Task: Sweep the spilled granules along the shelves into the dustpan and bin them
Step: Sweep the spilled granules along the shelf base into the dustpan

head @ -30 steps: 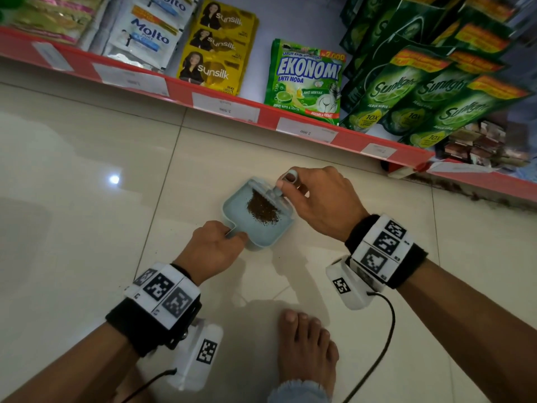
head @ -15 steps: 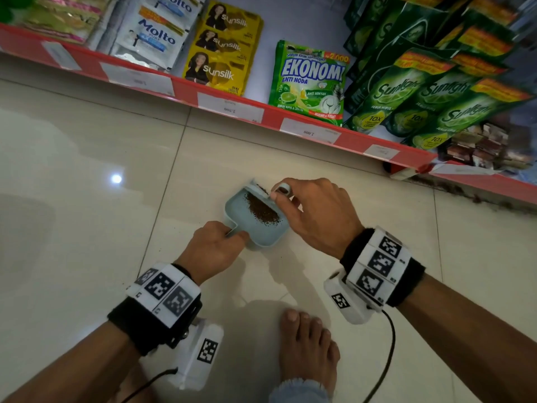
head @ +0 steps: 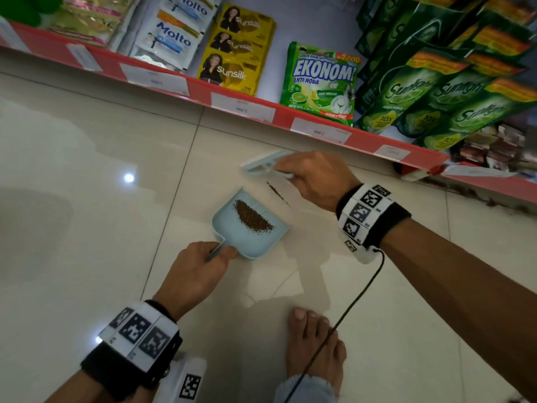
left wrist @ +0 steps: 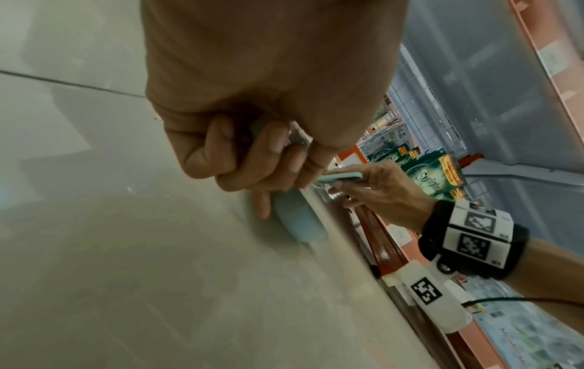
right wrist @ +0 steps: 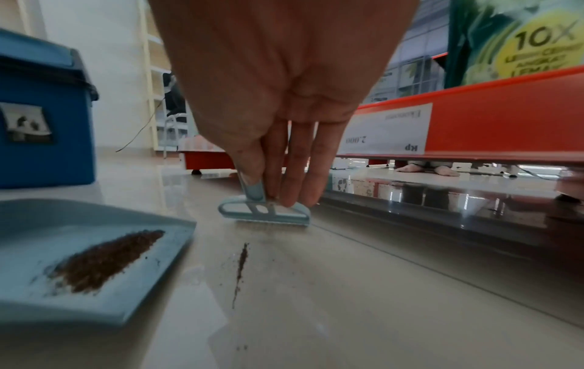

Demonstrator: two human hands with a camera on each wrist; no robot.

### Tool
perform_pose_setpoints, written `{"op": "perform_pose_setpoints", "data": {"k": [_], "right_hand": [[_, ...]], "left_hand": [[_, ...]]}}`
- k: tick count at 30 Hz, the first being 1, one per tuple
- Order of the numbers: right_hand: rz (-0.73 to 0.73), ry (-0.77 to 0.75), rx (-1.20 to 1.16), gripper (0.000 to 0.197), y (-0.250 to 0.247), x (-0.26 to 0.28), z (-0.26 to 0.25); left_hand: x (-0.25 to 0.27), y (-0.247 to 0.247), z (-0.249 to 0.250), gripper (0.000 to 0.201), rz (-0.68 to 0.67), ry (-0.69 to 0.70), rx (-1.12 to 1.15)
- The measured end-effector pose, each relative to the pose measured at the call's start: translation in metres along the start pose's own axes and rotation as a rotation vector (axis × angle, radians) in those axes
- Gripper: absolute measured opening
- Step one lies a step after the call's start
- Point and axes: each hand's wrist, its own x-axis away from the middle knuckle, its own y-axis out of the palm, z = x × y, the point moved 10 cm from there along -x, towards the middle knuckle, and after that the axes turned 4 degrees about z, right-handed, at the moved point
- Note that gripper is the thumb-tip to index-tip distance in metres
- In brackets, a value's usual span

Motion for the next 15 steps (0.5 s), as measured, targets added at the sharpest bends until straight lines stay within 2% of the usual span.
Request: {"op": "perform_pose_setpoints", "data": {"k": [1,3,9,11,15], "right_hand": [[-0.018,-0.028,-0.003,0.031,0.002,0.003,-0.001],[-0.034,-0.054,-0.008,0.031,0.001,0.015,0.004],[-0.135,-0.103,-0.005,0.029,-0.009,0.063,0.025],[-0.075,-0.108,-0.025,0.027,-0.022,0.068,0.030],[0.143,-0.069,-0.035,0.026,-0.043,0.049,0.029]], "left_hand": [[0.002,-0.009,0.002,0.048,0.055,0.000,0.018],[0.003,-0.015,0.003,0.049,0.078,0.035,0.026],[0.000,-0.010,-0.005,0.040,0.033,0.014,0.006],[-0.002,-0.006,-0.002,0.046,0.019,0.011,0.004],[-0.005,-0.006,-0.003,0.053,0.026,0.016,0.014]]}}
